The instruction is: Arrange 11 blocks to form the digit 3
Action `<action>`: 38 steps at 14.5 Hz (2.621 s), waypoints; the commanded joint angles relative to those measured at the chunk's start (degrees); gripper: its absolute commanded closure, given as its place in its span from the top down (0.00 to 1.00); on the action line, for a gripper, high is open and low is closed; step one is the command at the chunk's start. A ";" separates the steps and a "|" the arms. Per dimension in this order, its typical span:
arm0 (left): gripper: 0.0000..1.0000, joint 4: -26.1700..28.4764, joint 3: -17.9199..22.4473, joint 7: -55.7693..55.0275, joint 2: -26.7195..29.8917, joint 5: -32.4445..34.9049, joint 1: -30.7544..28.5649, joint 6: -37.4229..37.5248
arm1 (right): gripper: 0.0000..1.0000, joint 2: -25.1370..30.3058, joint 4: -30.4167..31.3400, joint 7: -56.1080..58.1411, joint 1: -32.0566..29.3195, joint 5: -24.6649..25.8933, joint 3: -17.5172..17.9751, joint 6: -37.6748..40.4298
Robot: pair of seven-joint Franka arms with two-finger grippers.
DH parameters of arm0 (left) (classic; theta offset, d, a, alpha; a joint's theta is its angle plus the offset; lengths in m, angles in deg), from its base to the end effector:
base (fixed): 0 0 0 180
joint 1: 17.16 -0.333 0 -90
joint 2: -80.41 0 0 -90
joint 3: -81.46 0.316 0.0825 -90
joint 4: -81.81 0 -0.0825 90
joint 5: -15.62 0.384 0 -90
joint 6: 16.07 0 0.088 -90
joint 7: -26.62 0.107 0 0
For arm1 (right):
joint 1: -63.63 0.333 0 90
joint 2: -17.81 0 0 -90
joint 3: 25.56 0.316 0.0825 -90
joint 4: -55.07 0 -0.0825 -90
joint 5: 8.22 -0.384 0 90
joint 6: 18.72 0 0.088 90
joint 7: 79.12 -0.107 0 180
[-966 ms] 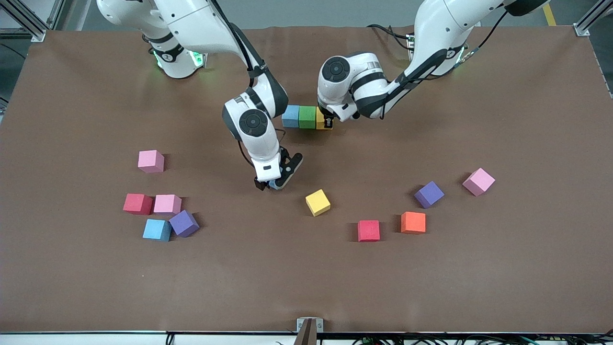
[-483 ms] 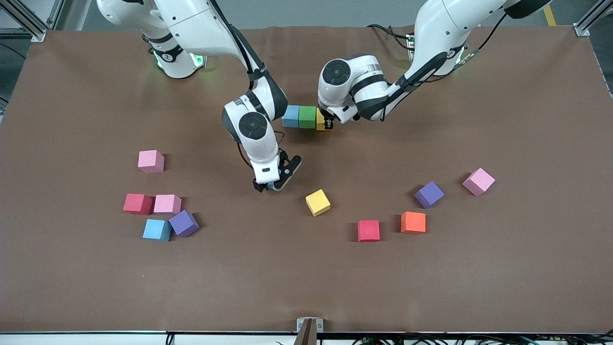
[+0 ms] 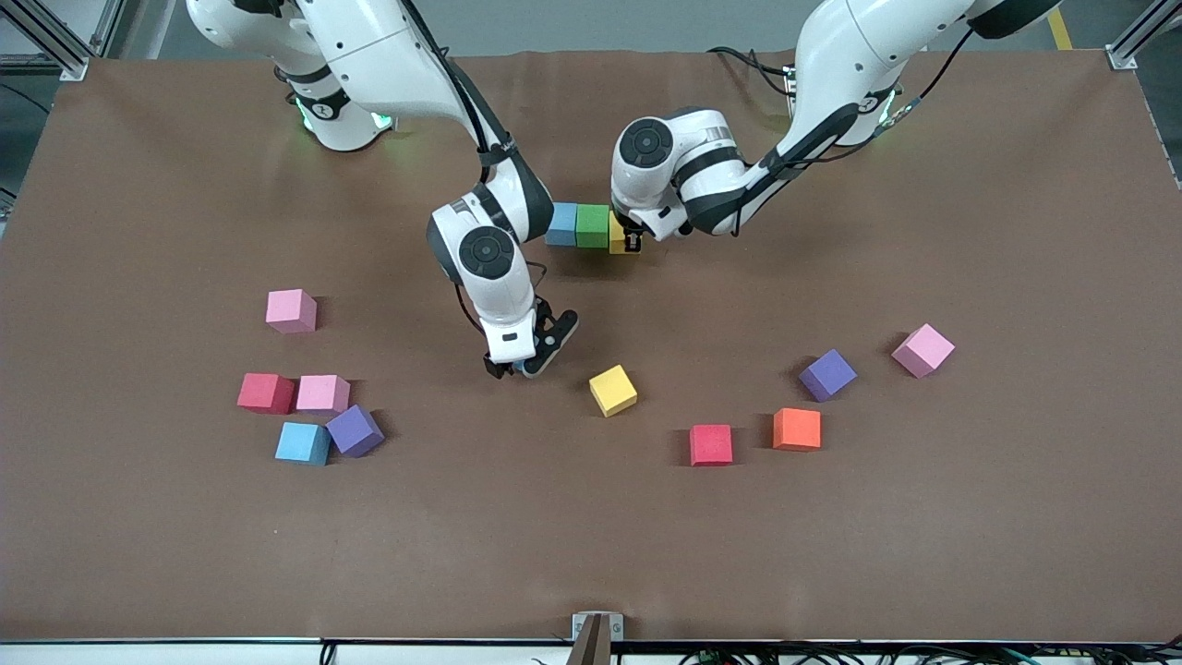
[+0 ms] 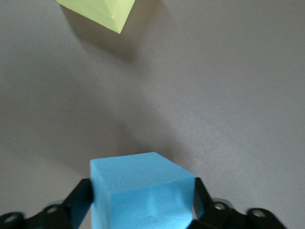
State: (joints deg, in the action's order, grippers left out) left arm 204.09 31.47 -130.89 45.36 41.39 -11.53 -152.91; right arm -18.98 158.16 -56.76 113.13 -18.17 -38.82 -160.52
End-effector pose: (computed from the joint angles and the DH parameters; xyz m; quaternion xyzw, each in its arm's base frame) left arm 0.3128 -0.4622 0.2050 -0.7299 -0.6770 0.0725 0.0598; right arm 0.5253 0.3986 0.2020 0.8918 0.4514 0.0293 0.0094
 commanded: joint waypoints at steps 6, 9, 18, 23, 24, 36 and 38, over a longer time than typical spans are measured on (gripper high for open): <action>0.99 -1.60 2.01 -6.58 -0.98 0.77 3.07 0.08 | 0.32 -0.13 -2.72 -8.81 0.69 -0.78 -0.36 6.98; 1.00 -1.69 2.01 -6.75 -0.81 0.69 3.25 0.34 | 0.24 0.40 -2.46 -14.08 1.21 -0.78 -0.28 8.73; 1.00 -1.69 0.95 -6.93 2.36 0.33 2.11 3.86 | 0.24 7.24 7.53 -40.01 6.22 -3.50 0.25 3.33; 1.00 -1.78 -0.28 -6.84 3.94 -0.19 1.84 5.96 | 0.24 10.24 14.85 -48.27 9.13 -3.68 0.69 -1.37; 1.00 -1.69 -1.06 -6.75 4.72 -0.37 1.06 6.67 | 0.24 10.51 15.64 -49.86 9.13 -3.76 1.56 -1.37; 1.00 -18.82 -11.09 13.51 3.94 -1.16 -19.76 24.16 | 0.25 11.30 18.20 -57.43 9.92 -4.38 5.79 -1.72; 1.00 -21.37 -10.57 20.46 3.24 -0.99 -23.19 24.43 | 0.26 11.21 18.11 -57.52 9.92 -4.38 5.79 -1.46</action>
State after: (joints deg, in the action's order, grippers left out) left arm 185.61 21.07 -116.09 49.85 41.17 -32.15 -130.12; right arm -8.76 173.66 -113.55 122.22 -20.90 -33.57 -161.42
